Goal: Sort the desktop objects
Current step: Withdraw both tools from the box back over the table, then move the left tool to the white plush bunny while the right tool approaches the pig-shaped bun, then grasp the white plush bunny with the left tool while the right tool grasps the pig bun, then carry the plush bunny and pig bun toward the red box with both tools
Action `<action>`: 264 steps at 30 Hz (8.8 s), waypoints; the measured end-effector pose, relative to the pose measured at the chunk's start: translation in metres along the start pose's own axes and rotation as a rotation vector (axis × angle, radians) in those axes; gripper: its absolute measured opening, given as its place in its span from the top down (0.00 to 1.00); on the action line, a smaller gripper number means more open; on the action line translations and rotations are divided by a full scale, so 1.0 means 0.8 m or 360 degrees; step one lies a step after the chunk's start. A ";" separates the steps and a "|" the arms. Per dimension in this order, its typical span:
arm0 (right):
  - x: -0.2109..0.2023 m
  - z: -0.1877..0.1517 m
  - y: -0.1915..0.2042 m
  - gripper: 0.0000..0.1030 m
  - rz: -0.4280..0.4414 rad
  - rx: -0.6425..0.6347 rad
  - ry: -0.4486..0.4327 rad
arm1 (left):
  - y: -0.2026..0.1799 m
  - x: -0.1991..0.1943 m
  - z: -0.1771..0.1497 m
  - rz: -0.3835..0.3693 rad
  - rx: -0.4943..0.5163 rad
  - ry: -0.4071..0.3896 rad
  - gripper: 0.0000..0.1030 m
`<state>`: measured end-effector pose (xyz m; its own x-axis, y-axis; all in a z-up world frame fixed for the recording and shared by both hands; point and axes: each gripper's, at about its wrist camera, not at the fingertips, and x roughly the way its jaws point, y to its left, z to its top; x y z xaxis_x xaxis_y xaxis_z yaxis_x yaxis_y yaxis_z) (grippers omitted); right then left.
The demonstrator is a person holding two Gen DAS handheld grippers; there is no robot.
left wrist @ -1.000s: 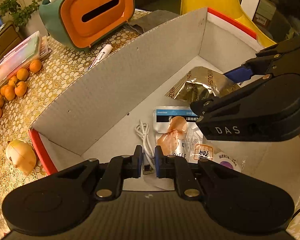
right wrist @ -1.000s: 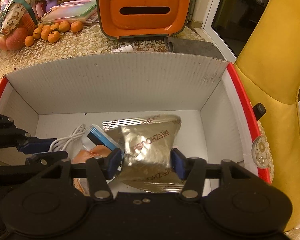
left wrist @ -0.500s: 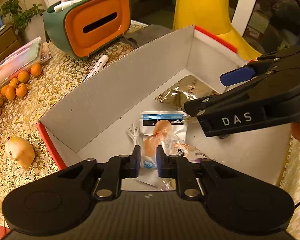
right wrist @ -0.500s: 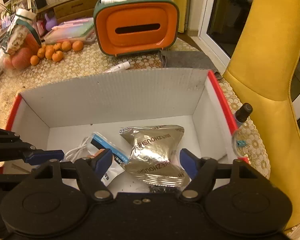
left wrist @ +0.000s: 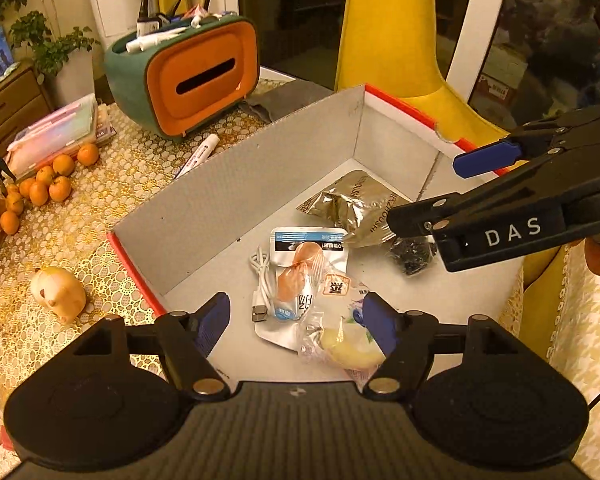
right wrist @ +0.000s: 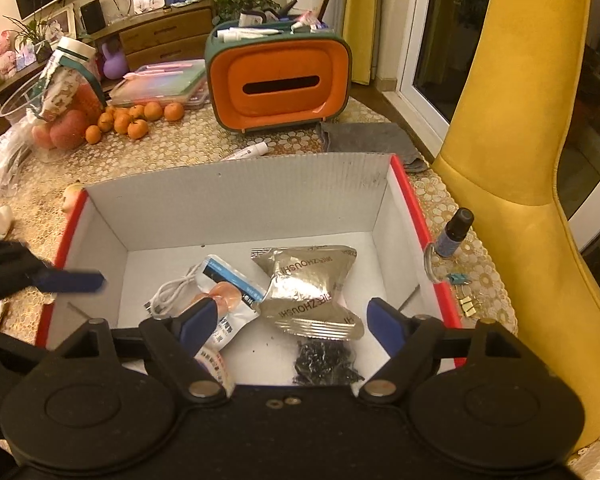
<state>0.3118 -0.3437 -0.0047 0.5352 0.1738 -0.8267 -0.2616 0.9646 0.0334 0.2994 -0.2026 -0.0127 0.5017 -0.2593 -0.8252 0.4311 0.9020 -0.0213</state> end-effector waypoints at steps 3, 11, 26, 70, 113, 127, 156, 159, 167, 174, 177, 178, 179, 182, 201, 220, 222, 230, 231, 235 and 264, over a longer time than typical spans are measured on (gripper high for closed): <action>-0.011 -0.005 0.002 0.19 0.0009 0.0000 -0.0021 | -0.001 -0.011 -0.004 -0.0009 -0.0015 -0.0021 0.30; -0.035 -0.014 0.015 0.17 0.0025 -0.0009 -0.0061 | -0.002 -0.036 -0.021 -0.0042 -0.0030 -0.0076 0.20; -0.069 -0.042 0.052 0.03 0.0065 0.0045 -0.0124 | 0.010 -0.094 -0.091 -0.0118 -0.0168 -0.0198 0.00; -0.009 -0.001 0.277 0.03 0.0336 -0.0251 -0.0050 | 0.171 -0.142 -0.234 0.0183 -0.0499 -0.0317 0.00; 0.213 0.125 0.345 0.05 0.0205 -0.0387 0.0181 | 0.258 -0.047 -0.270 0.0263 -0.0604 -0.0273 0.04; 0.234 0.118 0.350 0.23 0.0202 -0.0387 0.0239 | 0.246 -0.049 -0.271 0.0331 -0.0500 -0.0290 0.39; 0.159 0.095 0.322 0.61 0.0224 -0.0317 0.0174 | 0.223 -0.073 -0.267 0.0353 -0.0510 -0.0296 0.52; 0.139 0.085 0.317 0.61 0.0238 -0.0327 0.0160 | 0.216 -0.082 -0.264 0.0356 -0.0498 -0.0316 0.52; 0.090 0.061 0.295 0.61 0.0257 -0.0323 0.0122 | 0.194 -0.106 -0.259 0.0350 -0.0492 -0.0353 0.52; 0.048 0.049 0.276 0.61 0.0283 -0.0295 0.0077 | 0.178 -0.128 -0.250 0.0308 -0.0499 -0.0377 0.52; 0.032 0.042 0.268 0.61 0.0284 -0.0283 0.0060 | 0.170 -0.137 -0.244 0.0309 -0.0479 -0.0390 0.52; 0.026 0.038 0.264 0.61 0.0291 -0.0280 0.0054 | 0.167 -0.140 -0.241 0.0312 -0.0468 -0.0396 0.52; 0.020 0.036 0.261 0.61 0.0295 -0.0277 0.0048 | 0.165 -0.143 -0.239 0.0314 -0.0460 -0.0401 0.52; 0.003 0.030 0.251 0.61 0.0302 -0.0266 0.0025 | 0.159 -0.149 -0.230 0.0286 -0.0463 -0.0407 0.52; -0.061 -0.004 0.154 0.61 0.0225 -0.0160 -0.0057 | 0.084 -0.154 -0.144 0.0189 -0.0270 -0.0436 0.52; -0.072 -0.023 0.039 0.61 0.0102 0.0037 -0.0086 | -0.003 -0.100 -0.062 0.0105 -0.0008 -0.0363 0.51; -0.070 -0.025 0.027 0.61 0.0079 0.0056 -0.0088 | -0.010 -0.091 -0.055 0.0096 0.0017 -0.0340 0.51; -0.047 -0.036 -0.009 0.61 0.0029 0.0151 -0.0040 | -0.024 -0.048 -0.026 0.0127 0.0079 -0.0247 0.51; -0.045 -0.037 -0.010 0.61 0.0027 0.0152 -0.0036 | -0.023 -0.043 -0.022 0.0133 0.0084 -0.0236 0.51; -0.032 -0.039 -0.011 0.61 0.0037 0.0155 -0.0010 | -0.019 -0.020 -0.009 0.0149 0.0083 -0.0189 0.51; 0.055 -0.049 0.007 0.61 0.0036 0.0021 0.0249 | 0.000 0.088 0.024 0.0237 0.0124 0.0062 0.51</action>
<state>0.3023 -0.3386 -0.0630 0.3974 0.1634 -0.9030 -0.2608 0.9636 0.0596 0.3489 -0.2271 -0.0600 0.5356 -0.1099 -0.8373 0.4121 0.8995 0.1455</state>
